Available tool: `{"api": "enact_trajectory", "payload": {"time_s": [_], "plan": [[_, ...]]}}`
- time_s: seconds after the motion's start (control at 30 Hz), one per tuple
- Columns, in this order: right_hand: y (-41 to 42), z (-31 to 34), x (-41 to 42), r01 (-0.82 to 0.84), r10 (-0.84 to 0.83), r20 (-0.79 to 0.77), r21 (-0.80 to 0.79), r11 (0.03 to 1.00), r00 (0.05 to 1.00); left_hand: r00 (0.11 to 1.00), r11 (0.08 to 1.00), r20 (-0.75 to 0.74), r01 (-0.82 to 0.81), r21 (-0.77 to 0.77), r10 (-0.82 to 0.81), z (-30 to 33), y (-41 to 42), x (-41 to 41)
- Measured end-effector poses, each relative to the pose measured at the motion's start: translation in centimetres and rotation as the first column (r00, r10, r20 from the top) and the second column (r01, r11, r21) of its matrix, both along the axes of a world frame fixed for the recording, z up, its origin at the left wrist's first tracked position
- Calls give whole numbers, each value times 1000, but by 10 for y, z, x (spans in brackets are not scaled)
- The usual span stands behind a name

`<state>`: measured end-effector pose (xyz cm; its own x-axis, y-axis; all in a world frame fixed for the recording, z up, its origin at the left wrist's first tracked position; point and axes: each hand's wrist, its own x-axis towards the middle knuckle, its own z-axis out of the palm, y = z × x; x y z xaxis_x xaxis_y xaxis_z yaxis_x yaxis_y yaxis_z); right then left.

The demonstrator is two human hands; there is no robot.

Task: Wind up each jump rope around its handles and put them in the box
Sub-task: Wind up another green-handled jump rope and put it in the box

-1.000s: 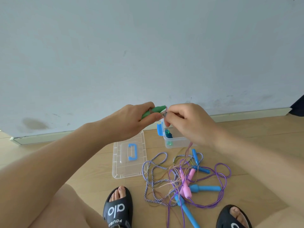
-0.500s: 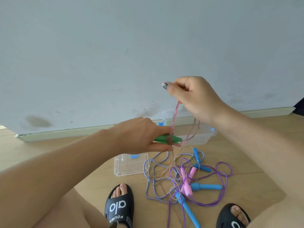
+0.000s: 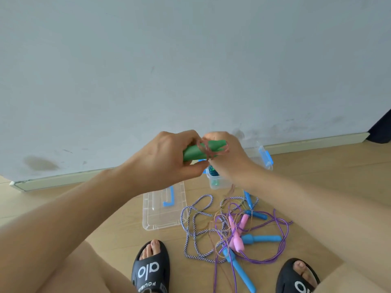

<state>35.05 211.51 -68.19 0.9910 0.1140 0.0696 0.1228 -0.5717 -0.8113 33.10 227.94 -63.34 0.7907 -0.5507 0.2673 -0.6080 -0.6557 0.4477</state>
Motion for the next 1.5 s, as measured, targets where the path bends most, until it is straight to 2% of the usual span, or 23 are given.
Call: {"api": "enact_trajectory", "payload": {"time_s": [0.13, 0.27, 0.33, 0.43, 0.6, 0.73, 0.8, 0.9, 0.97, 1.07, 1.1, 1.13, 1.17, 1.23, 1.3, 1.37, 1.5], "plan": [[-4, -5, -8, 15, -28, -200, -66, 998, 979, 979, 996, -189, -57, 68, 69, -3, 2, 4], [-7, -1, -22, 26, -26, -186, -6, 1000, 982, 953, 974, -215, -191, 125, 214, -11, 12, 20], [-3, 0, -33, -24, 21, -159, -17, 1000, 987, 915, 947, -253, -284, 148, 314, -16, 18, 29], [3, 4, -48, -122, 117, -55, -99, 988, 992, 871, 920, -319, -308, 241, 375, -24, 21, 34], [1, 21, -45, -244, 305, 109, -382, 891, 946, 894, 911, -284, -247, 330, 346, -30, 14, 33], [-3, 29, -37, -257, 396, 172, -523, 813, 902, 879, 929, -345, -239, 282, 330, -26, 9, 32], [-4, 26, -38, -264, 405, 159, -539, 800, 900, 802, 944, -498, -278, 181, 331, -24, 10, 33], [-7, 20, -39, -274, 382, 103, -531, 802, 919, 604, 924, -770, -380, -50, 206, -24, 18, 33], [-10, 19, -37, -278, 378, 79, -543, 792, 922, 526, 898, -837, -428, -106, 152, -24, 22, 35], [-11, 19, -36, -268, 403, 106, -592, 760, 909, 467, 886, -878, -445, -131, 105, -24, 20, 36], [-10, 18, -37, -261, 421, 131, -611, 748, 898, 468, 890, -877, -438, -124, 108, -25, 19, 36], [-8, 16, -39, -255, 444, 162, -628, 736, 881, 509, 909, -848, -408, -86, 149, -26, 17, 35], [-7, 16, -42, -251, 469, 193, -642, 725, 862, 595, 934, -772, -356, -5, 222, -29, 15, 34], [-6, 16, -45, -251, 503, 228, -656, 712, 834, 800, 944, -505, -238, 228, 323, -31, 9, 29], [-4, 20, -42, -254, 515, 234, -661, 706, 824, 921, 909, -288, -135, 394, 262, -32, 2, 23], [-8, 27, -36, -256, 510, 253, -635, 729, 822, 966, 876, -181, -77, 477, 184, -32, -5, 15], [-24, 44, -21, -206, 425, 294, -560, 803, 856, 1000, 841, -2, -5, 541, 7, -33, -11, 8]]}}
